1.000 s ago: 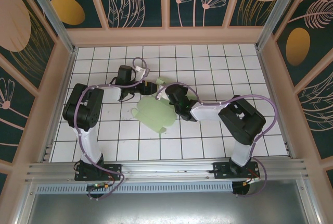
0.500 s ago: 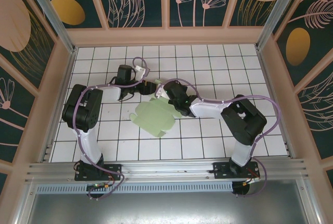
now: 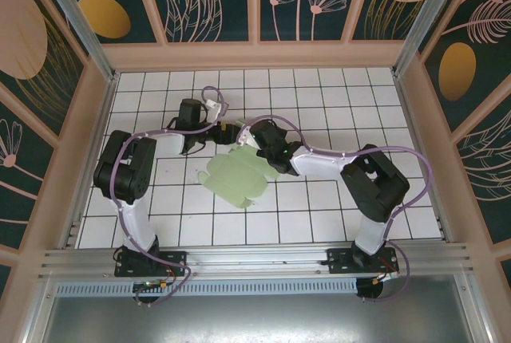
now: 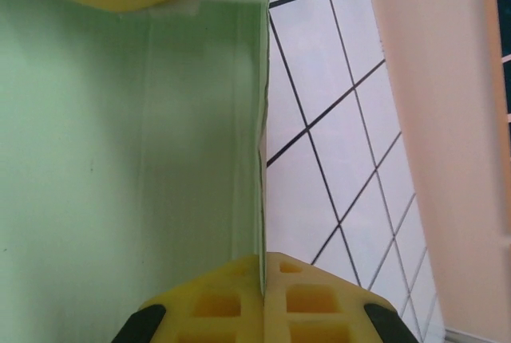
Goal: Fold the paper box
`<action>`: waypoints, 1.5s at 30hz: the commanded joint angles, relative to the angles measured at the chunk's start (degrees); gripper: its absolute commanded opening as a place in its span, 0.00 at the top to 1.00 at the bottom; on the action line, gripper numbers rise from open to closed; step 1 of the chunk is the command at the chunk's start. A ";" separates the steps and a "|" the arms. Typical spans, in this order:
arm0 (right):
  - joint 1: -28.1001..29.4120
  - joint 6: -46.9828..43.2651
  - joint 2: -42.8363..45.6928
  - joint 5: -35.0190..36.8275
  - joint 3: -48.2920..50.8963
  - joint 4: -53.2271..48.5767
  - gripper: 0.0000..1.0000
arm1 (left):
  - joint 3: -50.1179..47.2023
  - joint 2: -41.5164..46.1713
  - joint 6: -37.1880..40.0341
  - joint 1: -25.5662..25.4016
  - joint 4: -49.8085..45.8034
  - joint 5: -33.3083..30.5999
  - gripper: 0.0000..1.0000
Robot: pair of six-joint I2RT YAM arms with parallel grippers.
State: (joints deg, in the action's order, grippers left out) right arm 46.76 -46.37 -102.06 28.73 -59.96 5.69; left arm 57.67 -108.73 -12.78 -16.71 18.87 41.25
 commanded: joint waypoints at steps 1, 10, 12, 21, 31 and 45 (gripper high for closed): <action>-1.67 5.71 2.01 -5.63 -2.09 -2.63 0.99 | -1.58 5.17 -4.02 1.36 5.90 0.73 0.25; -5.10 14.03 0.82 -11.43 -2.68 -4.59 1.00 | -8.13 17.32 -4.23 4.03 7.83 -6.96 0.10; -5.32 15.65 0.53 -12.15 -3.11 -5.08 1.00 | -8.83 18.42 -3.76 4.27 7.56 -8.86 0.09; -11.64 34.35 -4.58 -24.33 -11.43 -18.51 0.99 | -9.43 17.18 -5.23 4.95 8.31 -7.90 0.04; -15.04 43.62 -6.66 -38.48 -12.67 -23.10 0.94 | -8.28 15.07 -4.71 4.93 7.06 -7.00 0.03; -20.30 42.70 -8.97 -41.81 -14.82 -22.06 0.70 | -6.49 11.96 -4.81 4.93 5.83 -5.82 0.03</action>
State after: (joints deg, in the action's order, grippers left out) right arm 26.70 -2.85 -109.58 -11.11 -72.97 -16.01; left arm 49.52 -95.96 -17.72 -11.94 25.26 34.02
